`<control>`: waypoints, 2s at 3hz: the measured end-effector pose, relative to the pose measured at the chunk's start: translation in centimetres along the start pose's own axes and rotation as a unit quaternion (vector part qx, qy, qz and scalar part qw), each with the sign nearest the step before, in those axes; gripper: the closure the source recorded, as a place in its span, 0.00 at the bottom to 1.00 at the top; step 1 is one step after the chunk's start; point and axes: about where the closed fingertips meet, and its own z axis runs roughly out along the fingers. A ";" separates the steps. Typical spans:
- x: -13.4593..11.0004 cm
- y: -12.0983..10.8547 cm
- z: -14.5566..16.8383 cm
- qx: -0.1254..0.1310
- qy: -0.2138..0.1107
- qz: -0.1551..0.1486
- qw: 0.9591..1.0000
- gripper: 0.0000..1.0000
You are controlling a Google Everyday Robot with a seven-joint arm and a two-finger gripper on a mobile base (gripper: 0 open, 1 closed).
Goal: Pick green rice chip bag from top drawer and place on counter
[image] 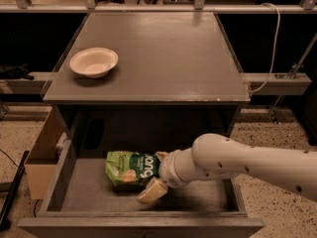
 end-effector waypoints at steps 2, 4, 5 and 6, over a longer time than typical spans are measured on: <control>0.0 0.0 0.0 0.000 0.000 0.000 1.000 0.63; 0.0 0.0 0.0 0.000 0.000 0.000 1.000 1.00; -0.2 0.1 -0.3 -0.005 0.003 -0.004 1.000 1.00; -0.4 0.0 -2.1 -0.007 0.001 -0.005 1.000 1.00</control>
Offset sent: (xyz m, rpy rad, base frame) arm 0.0000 0.0000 0.0000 0.0000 0.0000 0.0000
